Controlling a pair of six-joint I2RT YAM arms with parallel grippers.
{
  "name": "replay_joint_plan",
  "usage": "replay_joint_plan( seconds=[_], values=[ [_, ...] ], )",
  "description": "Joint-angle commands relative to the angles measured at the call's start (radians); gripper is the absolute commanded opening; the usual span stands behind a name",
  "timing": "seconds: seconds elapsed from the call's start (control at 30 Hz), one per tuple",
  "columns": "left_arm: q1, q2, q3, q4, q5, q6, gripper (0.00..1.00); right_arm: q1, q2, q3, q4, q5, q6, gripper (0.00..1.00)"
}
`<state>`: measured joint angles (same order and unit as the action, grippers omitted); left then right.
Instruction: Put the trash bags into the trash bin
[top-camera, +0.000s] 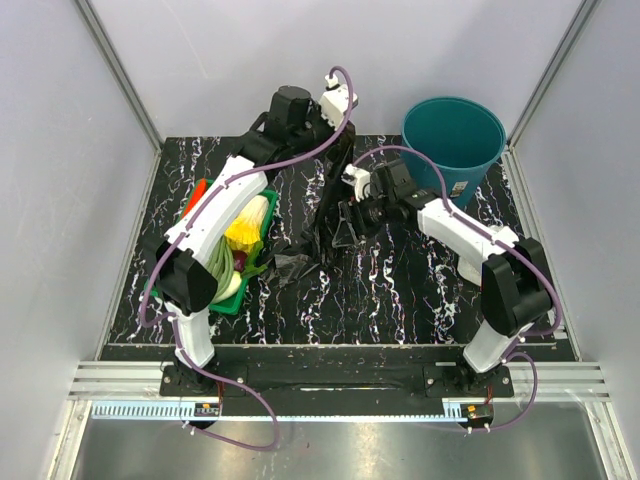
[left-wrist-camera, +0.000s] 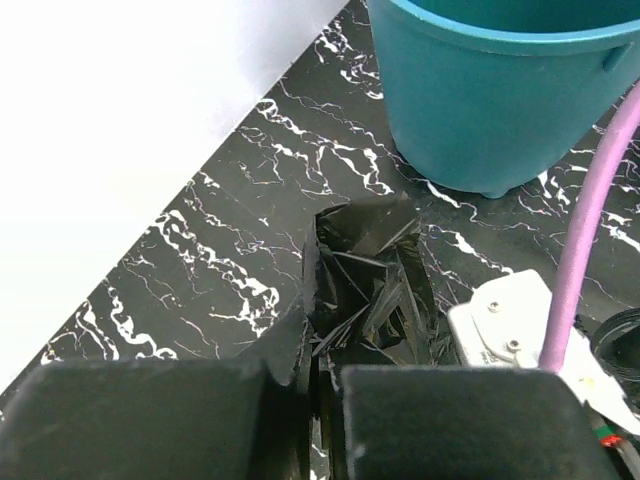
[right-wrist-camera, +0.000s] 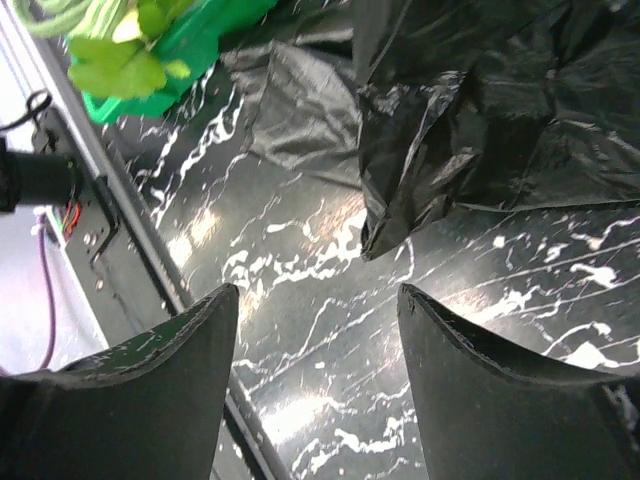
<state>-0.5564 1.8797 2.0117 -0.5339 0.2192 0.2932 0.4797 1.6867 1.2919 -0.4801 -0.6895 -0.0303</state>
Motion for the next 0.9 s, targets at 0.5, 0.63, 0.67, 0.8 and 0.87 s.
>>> replay_joint_plan(
  seconds=[0.5, 0.63, 0.67, 0.8, 0.87],
  values=[
    [0.000, -0.004, 0.091, -0.044, -0.058, -0.095, 0.00, 0.135, 0.030, -0.172, 0.432, 0.458, 0.104, 0.71],
    [0.000, -0.005, 0.091, -0.054, -0.047, -0.111, 0.00, 0.137, 0.062, -0.183, 0.504, 0.463, 0.109, 0.71],
    [0.000, -0.007, 0.093, -0.057, -0.044, -0.114, 0.00, 0.137, 0.070, -0.187, 0.521, 0.458, 0.113, 0.71],
    [0.000, -0.007, 0.097, -0.063, -0.041, -0.127, 0.00, 0.146, 0.099, -0.198, 0.571, 0.484, 0.125, 0.69],
    [0.000, -0.005, 0.102, -0.064, -0.040, -0.131, 0.00, 0.152, 0.117, -0.204, 0.587, 0.508, 0.135, 0.68]
  ],
)
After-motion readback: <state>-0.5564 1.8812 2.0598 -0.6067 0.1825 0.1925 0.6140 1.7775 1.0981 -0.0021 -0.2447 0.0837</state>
